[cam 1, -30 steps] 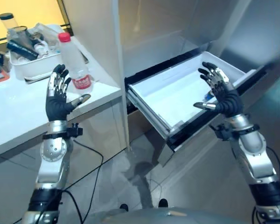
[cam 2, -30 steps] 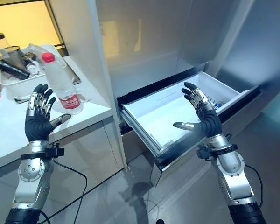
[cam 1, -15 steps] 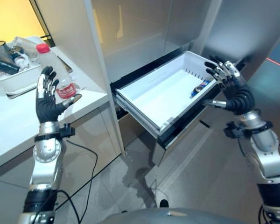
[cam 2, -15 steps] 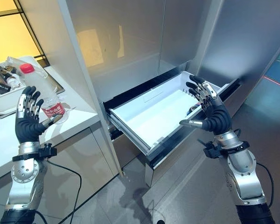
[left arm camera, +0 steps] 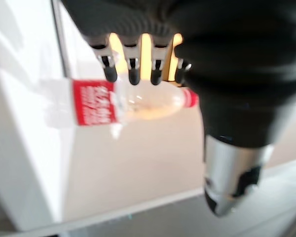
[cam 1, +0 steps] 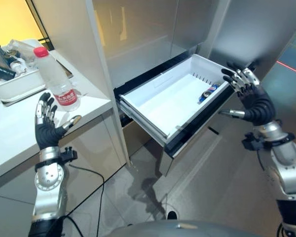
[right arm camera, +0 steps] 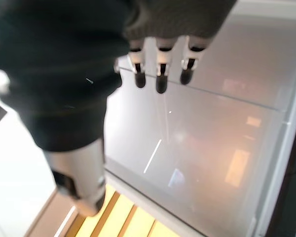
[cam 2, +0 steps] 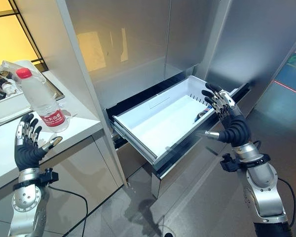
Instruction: Take the drinks into the refrigerator
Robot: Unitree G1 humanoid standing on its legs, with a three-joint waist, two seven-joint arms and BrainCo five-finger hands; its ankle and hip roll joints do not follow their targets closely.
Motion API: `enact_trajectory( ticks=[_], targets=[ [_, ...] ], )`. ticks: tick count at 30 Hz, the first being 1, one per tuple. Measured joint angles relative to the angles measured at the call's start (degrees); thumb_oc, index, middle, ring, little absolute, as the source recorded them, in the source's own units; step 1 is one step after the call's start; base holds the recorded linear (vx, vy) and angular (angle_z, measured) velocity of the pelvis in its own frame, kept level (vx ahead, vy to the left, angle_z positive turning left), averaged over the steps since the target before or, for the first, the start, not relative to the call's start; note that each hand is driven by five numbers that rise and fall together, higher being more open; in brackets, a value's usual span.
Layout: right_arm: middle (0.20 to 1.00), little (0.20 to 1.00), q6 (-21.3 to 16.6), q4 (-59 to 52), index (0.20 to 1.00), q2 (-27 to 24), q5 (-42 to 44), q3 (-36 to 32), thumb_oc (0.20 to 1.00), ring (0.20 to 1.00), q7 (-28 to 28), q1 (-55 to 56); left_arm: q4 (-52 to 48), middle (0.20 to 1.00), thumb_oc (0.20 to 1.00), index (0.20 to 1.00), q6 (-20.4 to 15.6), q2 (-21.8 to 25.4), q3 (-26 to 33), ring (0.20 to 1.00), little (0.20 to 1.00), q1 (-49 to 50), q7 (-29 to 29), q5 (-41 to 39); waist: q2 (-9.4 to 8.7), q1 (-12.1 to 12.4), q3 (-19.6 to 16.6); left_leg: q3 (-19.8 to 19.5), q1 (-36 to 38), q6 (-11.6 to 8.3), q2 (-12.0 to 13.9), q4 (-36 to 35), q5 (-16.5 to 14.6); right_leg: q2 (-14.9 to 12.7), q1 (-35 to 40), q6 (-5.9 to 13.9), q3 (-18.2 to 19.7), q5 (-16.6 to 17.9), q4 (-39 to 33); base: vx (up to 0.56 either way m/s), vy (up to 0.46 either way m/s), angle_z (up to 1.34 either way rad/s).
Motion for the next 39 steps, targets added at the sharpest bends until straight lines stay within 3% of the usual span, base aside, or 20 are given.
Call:
enact_trajectory(
  ticks=[15,30,39],
  targets=[
    [1.000,1.000,0.0,-0.1,1.000,0.3,0.0,-0.2,1.000,1.000,0.8,0.7,1.7,1.000,1.000,1.000,2.5,0.4,1.3,1.000,1.000,-1.3,2.0,2.0,-0.65,0.0,-0.6,-0.2,0.0,0.02,0.0,0.0,-0.1,0.0,-0.1,-0.02,-0.6,-0.2,0.0,0.00,-0.001,0.00],
    [1.000,1.000,3.5,-0.1,1.000,-0.6,0.6,2.3,1.000,1.000,4.9,0.6,8.6,1.000,1.000,1.000,6.7,12.4,1.2,1.000,1.000,-13.2,1.9,2.0,-0.48,-0.2,-1.9,-0.1,0.2,0.00,0.1,0.0,-0.1,0.0,0.2,-0.20,-0.6,0.0,0.0,0.00,0.000,0.00],
    [1.000,1.000,4.2,-0.2,1.000,-1.9,2.6,3.0,1.000,1.000,6.1,0.2,11.7,1.000,1.000,1.000,8.0,14.0,1.2,1.000,1.000,-13.9,1.5,1.2,-1.22,-0.3,-2.4,-0.1,0.3,-0.01,0.2,0.0,-0.1,0.1,0.5,-0.31,-0.6,0.1,0.0,0.00,0.000,0.00]
  ],
)
